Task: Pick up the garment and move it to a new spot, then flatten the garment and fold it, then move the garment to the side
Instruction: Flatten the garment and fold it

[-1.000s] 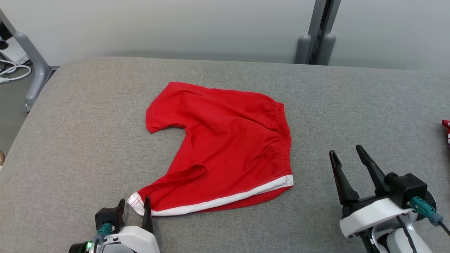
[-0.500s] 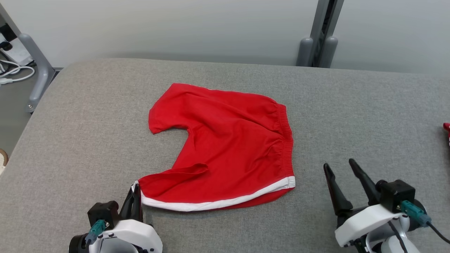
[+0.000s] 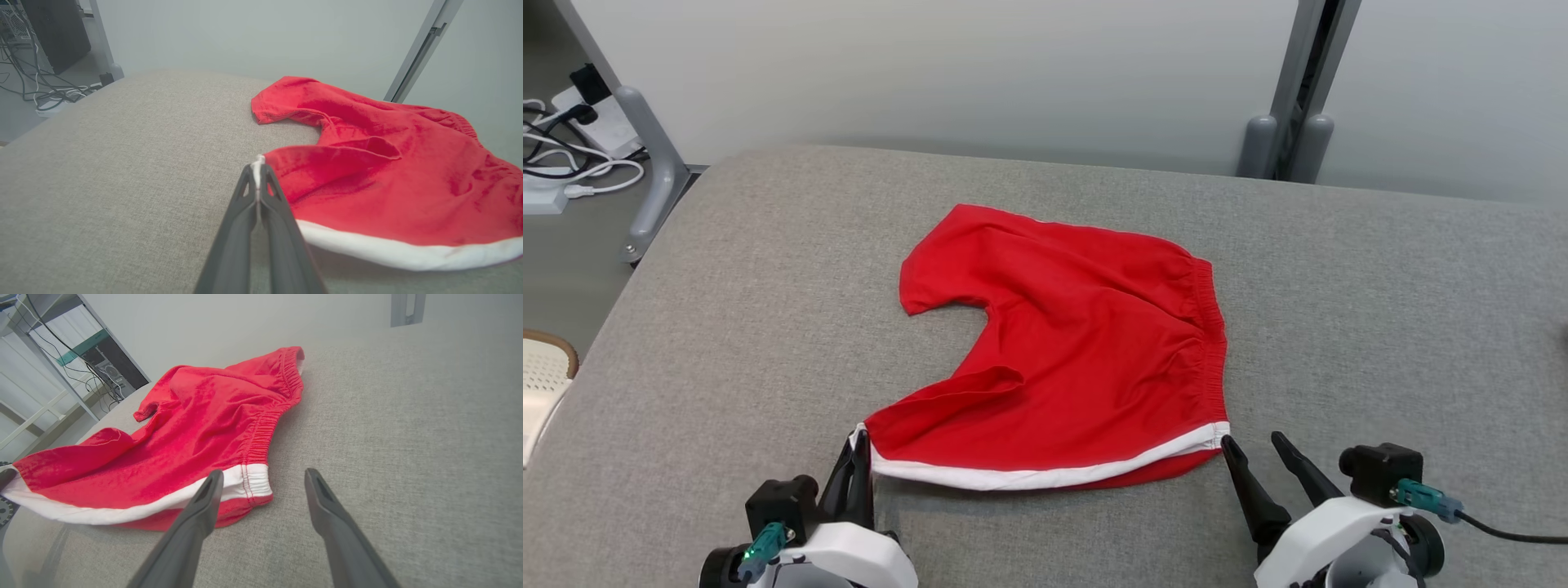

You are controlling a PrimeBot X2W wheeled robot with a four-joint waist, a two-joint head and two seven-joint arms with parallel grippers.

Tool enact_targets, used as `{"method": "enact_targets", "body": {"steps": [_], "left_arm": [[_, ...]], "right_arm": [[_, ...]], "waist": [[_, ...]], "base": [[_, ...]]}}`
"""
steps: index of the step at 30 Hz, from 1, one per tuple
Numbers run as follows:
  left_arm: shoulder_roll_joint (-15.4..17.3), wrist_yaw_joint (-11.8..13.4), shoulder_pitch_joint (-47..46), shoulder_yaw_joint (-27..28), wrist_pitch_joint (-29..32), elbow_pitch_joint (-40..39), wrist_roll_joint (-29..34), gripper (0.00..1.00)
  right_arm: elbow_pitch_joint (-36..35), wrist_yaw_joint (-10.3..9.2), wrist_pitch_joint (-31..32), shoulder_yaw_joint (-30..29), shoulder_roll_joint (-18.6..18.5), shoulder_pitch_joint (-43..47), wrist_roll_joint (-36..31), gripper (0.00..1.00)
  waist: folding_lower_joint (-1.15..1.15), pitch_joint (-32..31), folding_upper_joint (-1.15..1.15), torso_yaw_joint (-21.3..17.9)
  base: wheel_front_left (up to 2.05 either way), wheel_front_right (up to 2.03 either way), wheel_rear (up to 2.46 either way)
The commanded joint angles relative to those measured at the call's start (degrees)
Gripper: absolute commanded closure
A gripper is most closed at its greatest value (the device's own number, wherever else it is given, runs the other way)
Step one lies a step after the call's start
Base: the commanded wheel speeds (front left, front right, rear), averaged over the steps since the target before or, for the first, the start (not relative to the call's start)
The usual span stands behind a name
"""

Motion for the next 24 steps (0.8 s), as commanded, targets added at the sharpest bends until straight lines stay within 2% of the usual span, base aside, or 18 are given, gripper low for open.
{"method": "enact_targets", "body": {"steps": [1,16,17,19,21,24], "left_arm": [[0.4,0.0,0.5,-0.2,-0.2,-0.3,0.3,1.00],[0.2,-0.2,-1.1,-3.1,0.5,-0.2,0.1,1.00],[0.2,-0.2,-1.2,-3.2,0.4,-0.2,0.0,1.00],[0.1,0.0,-1.5,-3.4,0.4,-0.2,-0.2,1.00],[0.1,0.1,-1.6,-3.4,0.3,-0.2,-0.3,1.00],[0.1,0.4,-1.8,-3.4,0.3,-0.1,-0.5,1.00]], "right_arm": [[1.2,0.00,-0.3,0.4,-0.5,-1.1,0.0,0.00],[8.1,0.00,-2.3,5.1,-2.8,-6.3,0.9,0.00],[8.4,0.00,-2.3,5.3,-2.9,-6.5,1.0,0.09],[8.7,0.00,-2.2,5.6,-3.2,-6.9,1.6,0.56],[9.1,0.00,-2.1,6.2,-3.6,-7.1,2.0,0.98],[8.6,0.00,-2.0,8.2,-4.2,-7.3,2.5,1.00]], "waist": [[0.00,0.0,0.00,0.3],[0.00,1.5,0.00,3.7],[0.00,1.6,0.00,3.8],[0.00,1.7,0.00,4.0],[0.00,1.9,0.00,4.1],[0.00,2.1,0.00,4.0]], "base": [[0.00,0.00,0.00],[0.00,0.00,0.00],[0.00,0.00,0.00],[0.00,0.00,0.00],[0.00,0.00,0.00],[0.00,0.00,0.00]]}}
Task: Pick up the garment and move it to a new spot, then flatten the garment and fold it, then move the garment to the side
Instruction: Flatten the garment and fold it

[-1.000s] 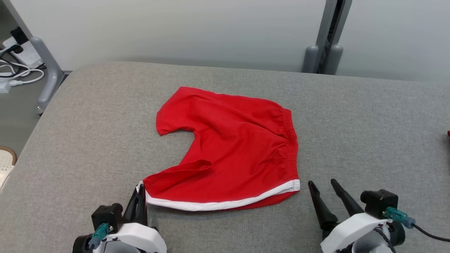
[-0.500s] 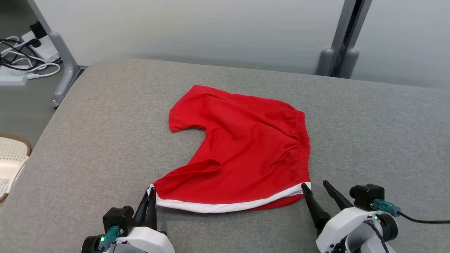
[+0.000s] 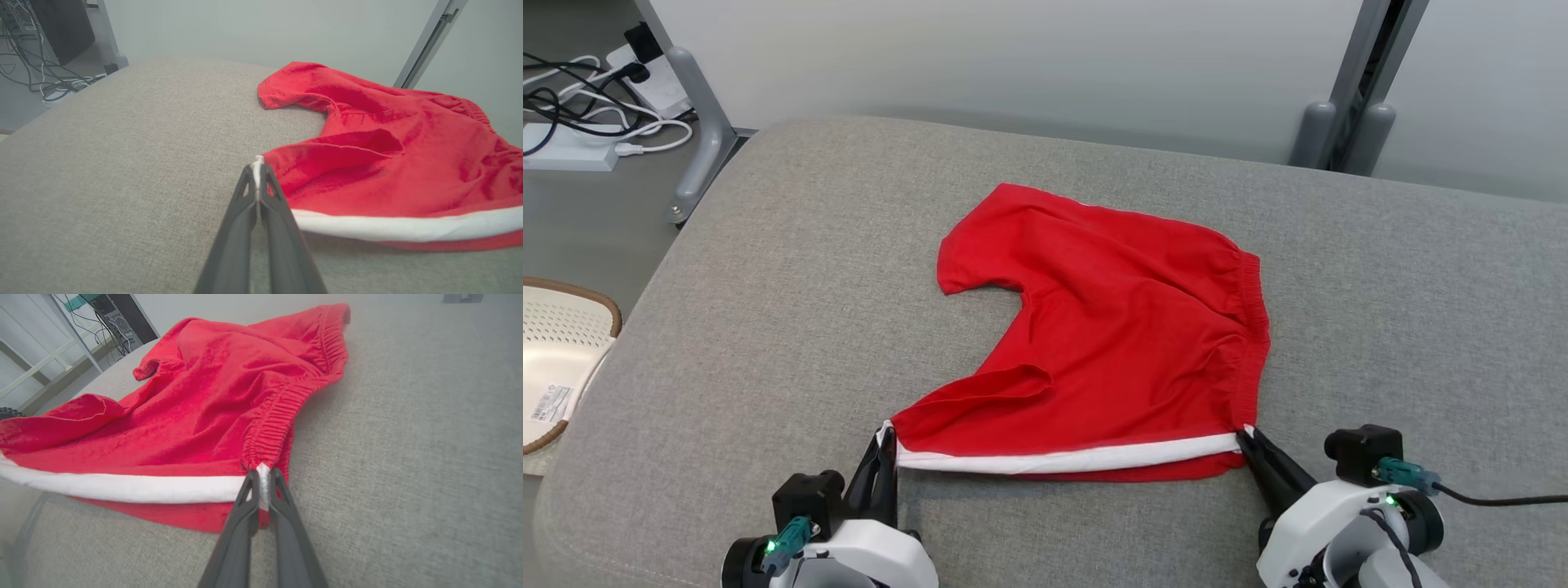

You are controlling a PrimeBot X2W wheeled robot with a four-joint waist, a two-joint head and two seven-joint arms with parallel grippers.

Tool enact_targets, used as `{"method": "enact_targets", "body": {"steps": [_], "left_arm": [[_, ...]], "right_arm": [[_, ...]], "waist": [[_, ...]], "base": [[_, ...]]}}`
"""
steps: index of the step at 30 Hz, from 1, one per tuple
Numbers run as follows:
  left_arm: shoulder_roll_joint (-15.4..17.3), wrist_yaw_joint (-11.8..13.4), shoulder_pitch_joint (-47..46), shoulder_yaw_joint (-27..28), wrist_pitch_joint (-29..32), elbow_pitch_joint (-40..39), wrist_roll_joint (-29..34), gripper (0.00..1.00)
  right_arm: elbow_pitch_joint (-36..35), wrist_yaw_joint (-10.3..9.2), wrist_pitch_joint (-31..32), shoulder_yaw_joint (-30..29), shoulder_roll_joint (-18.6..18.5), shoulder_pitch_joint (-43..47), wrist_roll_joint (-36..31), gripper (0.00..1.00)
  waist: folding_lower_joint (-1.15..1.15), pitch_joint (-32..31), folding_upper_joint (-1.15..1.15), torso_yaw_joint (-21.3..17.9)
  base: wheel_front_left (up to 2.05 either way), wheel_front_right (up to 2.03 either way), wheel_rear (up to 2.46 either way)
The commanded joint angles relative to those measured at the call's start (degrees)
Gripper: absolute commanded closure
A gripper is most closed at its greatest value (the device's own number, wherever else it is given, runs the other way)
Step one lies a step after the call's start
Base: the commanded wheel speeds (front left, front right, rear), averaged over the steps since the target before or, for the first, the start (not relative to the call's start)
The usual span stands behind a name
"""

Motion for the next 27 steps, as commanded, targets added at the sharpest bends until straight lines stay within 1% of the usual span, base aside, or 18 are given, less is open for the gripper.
{"method": "enact_targets", "body": {"steps": [1,5,8,10,12,13,14,18,22,27], "left_arm": [[0.3,0.4,-1.1,0.1,-0.2,0.0,-0.2,1.00],[0.5,0.4,-1.2,0.5,-0.3,-0.2,-0.7,1.00],[0.4,-0.5,-1.2,1.4,0.0,-1.2,-3.2,1.00],[0.2,-1.7,-1.6,2.1,1.3,-3.0,-6.1,1.00],[0.2,-3.9,-1.2,3.6,3.8,-5.0,-12.7,1.00],[0.0,-5.7,-1.9,4.2,6.0,-8.3,-18.2,1.00],[0.1,-6.0,-2.8,4.5,7.8,-11.7,-21.6,1.00],[0.1,-5.2,-5.0,4.6,11.1,-18.6,-24.7,1.00],[0.0,-3.6,-8.2,4.9,14.2,-24.7,-26.2,1.00],[0.6,-1.3,-12.0,5.4,16.6,-28.9,-25.6,1.00]], "right_arm": [[-0.7,0.00,-0.7,1.4,-1.2,-0.5,0.4,1.00],[-1.6,0.00,-2.3,1.7,-2.4,-0.8,0.9,1.00],[-3.7,0.00,-3.8,1.7,-3.5,-1.1,1.9,1.00],[-6.7,0.00,-4.7,1.1,-5.4,-1.5,3.1,1.00],[-9.1,0.00,-4.8,0.7,-6.8,-2.0,3.9,1.00],[-11.6,0.00,-4.8,-0.2,-8.3,-3.0,4.5,1.00],[-14.0,0.00,-4.2,-1.1,-9.8,-4.0,5.0,1.00],[-18.9,0.00,-2.9,-2.9,-11.6,-6.2,5.7,1.00],[-22.7,0.00,-1.2,-5.3,-12.2,-8.4,6.5,1.00],[-25.5,0.00,1.8,-9.8,-10.4,-11.1,6.9,1.00]], "waist": [[0.00,0.0,0.00,-0.2],[0.00,-0.1,0.00,-0.6],[0.00,-0.5,0.00,-1.0],[0.00,-1.1,0.00,-1.5],[0.00,-1.7,0.00,-2.0],[0.00,-2.4,0.00,-2.7],[0.00,-3.0,0.00,-3.3],[0.00,-4.6,0.00,-4.6],[0.00,-6.1,0.00,-6.1],[0.00,-7.7,0.00,-8.0]], "base": [[0.00,0.00,0.00],[0.00,0.00,0.00],[0.00,0.00,0.00],[0.00,0.00,0.00],[0.00,0.00,0.00],[0.00,0.00,0.00],[0.00,0.00,0.00],[0.00,0.00,0.00],[0.00,0.00,0.00],[0.00,0.00,0.00]]}}
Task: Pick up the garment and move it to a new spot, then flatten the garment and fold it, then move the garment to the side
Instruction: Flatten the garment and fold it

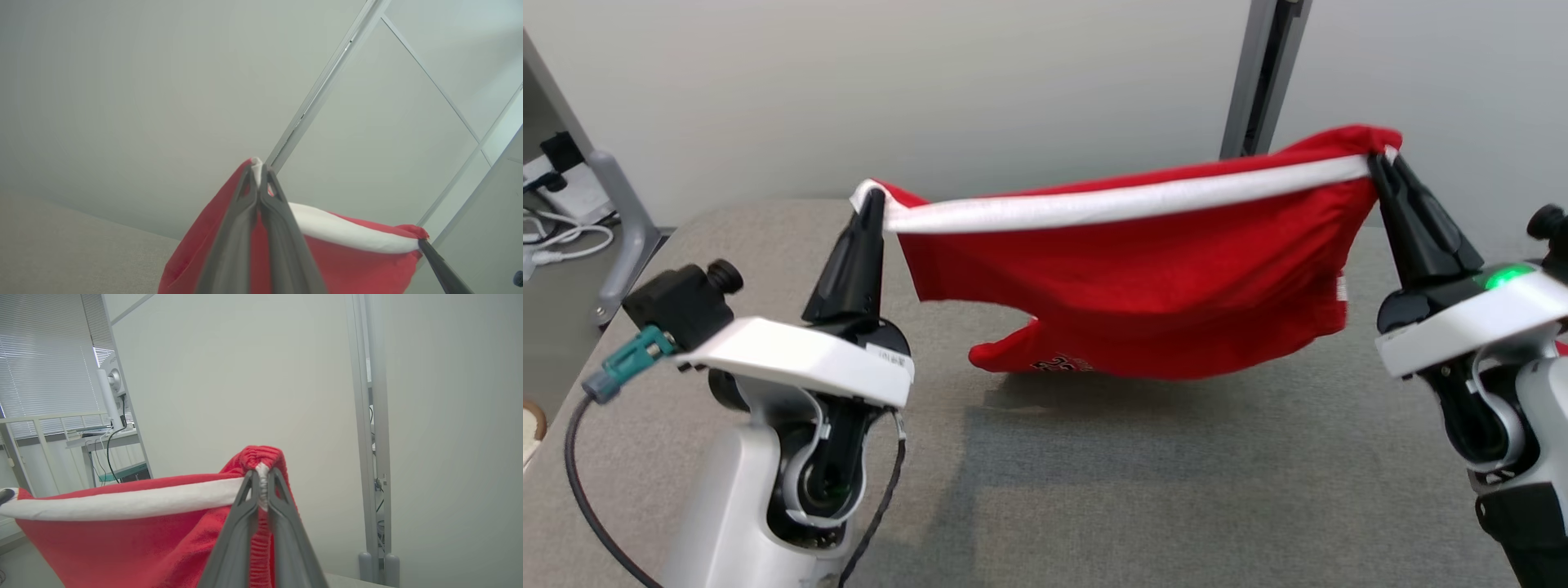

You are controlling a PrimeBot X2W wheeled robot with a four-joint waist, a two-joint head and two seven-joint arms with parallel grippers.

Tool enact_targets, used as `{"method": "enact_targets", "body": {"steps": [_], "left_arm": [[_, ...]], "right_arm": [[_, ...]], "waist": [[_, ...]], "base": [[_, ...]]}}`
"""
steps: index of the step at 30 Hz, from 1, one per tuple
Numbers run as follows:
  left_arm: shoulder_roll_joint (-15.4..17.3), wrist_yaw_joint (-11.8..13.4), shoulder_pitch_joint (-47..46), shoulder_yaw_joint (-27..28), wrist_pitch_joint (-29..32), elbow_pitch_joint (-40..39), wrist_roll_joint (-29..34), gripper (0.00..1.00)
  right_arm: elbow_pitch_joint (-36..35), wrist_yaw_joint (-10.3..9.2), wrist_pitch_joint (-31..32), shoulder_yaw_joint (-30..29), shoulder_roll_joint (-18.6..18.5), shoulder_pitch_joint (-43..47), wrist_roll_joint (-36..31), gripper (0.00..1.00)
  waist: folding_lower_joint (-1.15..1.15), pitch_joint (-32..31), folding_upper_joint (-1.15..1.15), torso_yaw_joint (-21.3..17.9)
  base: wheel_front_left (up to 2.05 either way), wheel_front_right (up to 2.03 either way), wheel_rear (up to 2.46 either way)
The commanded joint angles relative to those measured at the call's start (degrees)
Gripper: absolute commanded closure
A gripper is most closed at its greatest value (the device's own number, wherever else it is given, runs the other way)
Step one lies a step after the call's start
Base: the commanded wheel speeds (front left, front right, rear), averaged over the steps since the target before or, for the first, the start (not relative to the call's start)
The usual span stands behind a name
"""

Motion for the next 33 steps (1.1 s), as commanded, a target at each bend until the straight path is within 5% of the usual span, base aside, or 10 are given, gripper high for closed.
{"method": "enact_targets", "body": {"steps": [1,13,24,32,33], "left_arm": [[0.7,0.8,-1.6,0.6,0.3,-0.6,0.6,1.00],[0.7,3.5,-5.1,2.7,-2.4,0.9,0.1,1.00],[0.6,4.1,-6.6,3.0,-2.3,3.2,-1.6,1.00],[0.6,5.2,-25.1,4.1,-0.8,13.0,-3.8,1.00],[1.8,4.3,-33.3,4.2,-3.1,18.9,-1.4,1.00]], "right_arm": [[-0.8,0.00,1.4,-1.5,0.7,-1.1,0.7,1.00],[-3.7,0.00,15.1,-17.5,13.3,-4.8,13.8,1.00],[0.9,0.00,21.4,-23.3,15.9,-7.4,20.2,1.00],[17.5,0.01,20.2,-23.3,15.9,-30.9,25.9,1.00],[22.0,0.00,18.0,-21.7,15.9,-39.4,25.3,1.00]], "waist": [[0.00,-1.0,0.00,-1.1],[0.00,-2.3,0.00,-4.8],[0.00,-0.9,0.00,-6.2],[0.00,14.1,0.00,-6.0],[0.00,18.2,0.00,-6.0]], "base": [[0.00,0.00,0.00],[0.00,0.00,0.00],[0.00,0.00,0.00],[0.00,0.00,0.00],[0.00,0.00,0.00]]}}
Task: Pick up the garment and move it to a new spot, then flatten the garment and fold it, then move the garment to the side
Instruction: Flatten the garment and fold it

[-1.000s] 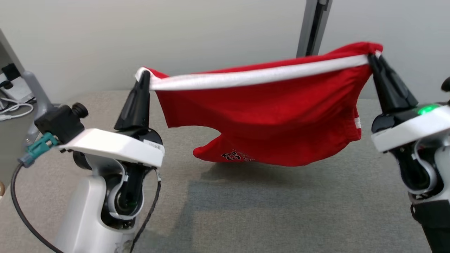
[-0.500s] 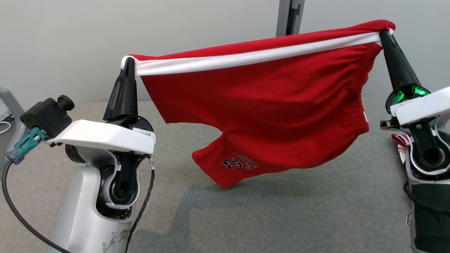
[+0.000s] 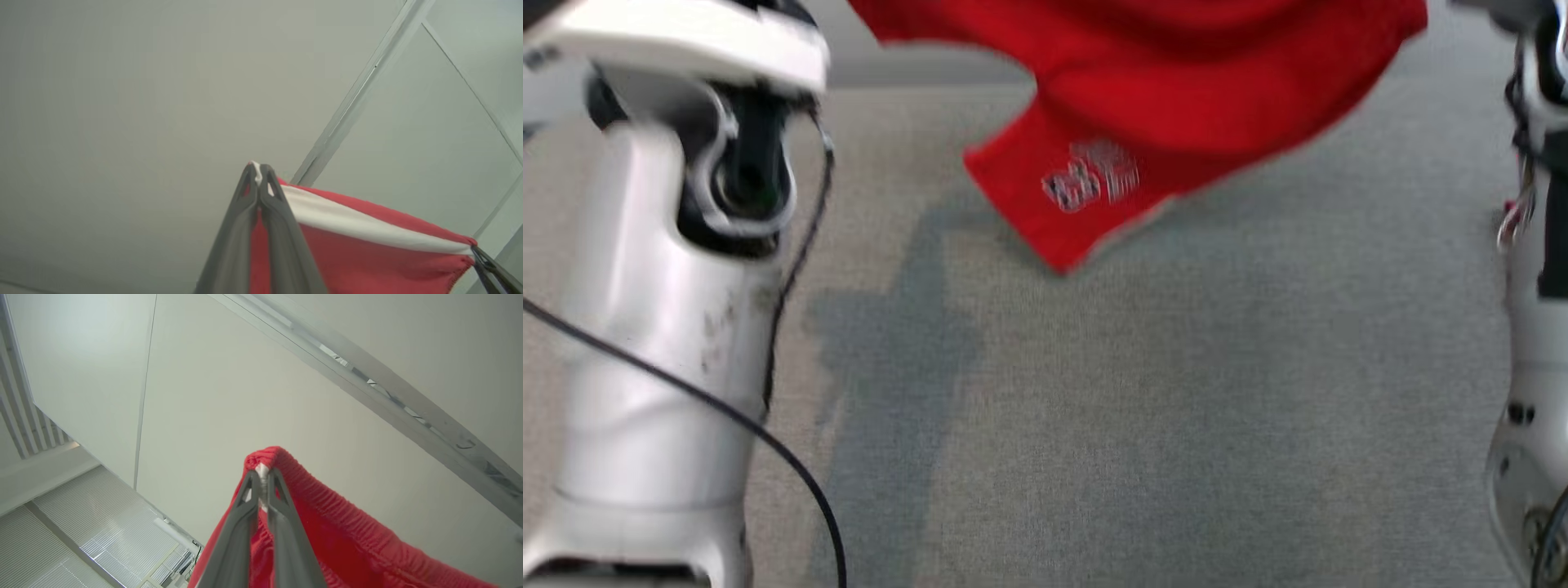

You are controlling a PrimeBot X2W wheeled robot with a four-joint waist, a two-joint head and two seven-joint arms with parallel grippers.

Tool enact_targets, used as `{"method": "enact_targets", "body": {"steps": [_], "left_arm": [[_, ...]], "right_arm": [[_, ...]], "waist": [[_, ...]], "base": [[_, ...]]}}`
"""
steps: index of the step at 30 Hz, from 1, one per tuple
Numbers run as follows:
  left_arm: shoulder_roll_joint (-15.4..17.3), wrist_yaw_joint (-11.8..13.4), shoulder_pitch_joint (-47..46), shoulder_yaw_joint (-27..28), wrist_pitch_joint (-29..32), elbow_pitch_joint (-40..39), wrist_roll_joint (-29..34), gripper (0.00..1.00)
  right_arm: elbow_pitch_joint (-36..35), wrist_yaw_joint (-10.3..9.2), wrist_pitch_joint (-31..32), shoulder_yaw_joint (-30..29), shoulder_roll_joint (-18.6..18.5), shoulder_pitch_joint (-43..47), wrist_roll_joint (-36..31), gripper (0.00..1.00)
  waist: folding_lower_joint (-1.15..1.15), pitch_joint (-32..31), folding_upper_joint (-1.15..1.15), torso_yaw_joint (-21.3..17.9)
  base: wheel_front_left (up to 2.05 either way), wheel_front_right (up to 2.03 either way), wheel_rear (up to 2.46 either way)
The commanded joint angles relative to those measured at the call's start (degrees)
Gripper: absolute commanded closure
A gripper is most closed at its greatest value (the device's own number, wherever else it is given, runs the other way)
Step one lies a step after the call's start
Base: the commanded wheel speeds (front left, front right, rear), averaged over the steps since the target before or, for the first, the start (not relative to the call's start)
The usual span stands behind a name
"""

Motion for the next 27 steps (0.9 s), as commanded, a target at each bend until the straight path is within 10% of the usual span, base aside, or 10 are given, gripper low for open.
{"method": "enact_targets", "body": {"steps": [1,12,27], "left_arm": [[0.9,-0.2,-3.2,0.9,-1.2,2.0,0.8,1.00],[-0.4,-6.5,-27.0,3.6,-11.4,19.1,-2.1,1.00],[-0.9,-13.7,-25.1,-1.4,-15.0,35.8,-10.9,1.00]], "right_arm": [[1.1,0.00,-1.3,0.3,-0.8,-2.7,0.2,1.00],[3.6,0.01,-10.6,7.7,-0.7,-17.4,5.4,1.00],[1.9,0.02,-13.5,12.1,-4.1,-3.0,17.8,1.00]], "waist": [[0.00,5.8,0.00,0.0],[0.00,16.1,0.00,-0.1],[0.00,21.8,0.00,1.8]], "base": [[0.00,0.00,0.00],[0.00,0.00,0.00],[0.00,0.00,0.00]]}}
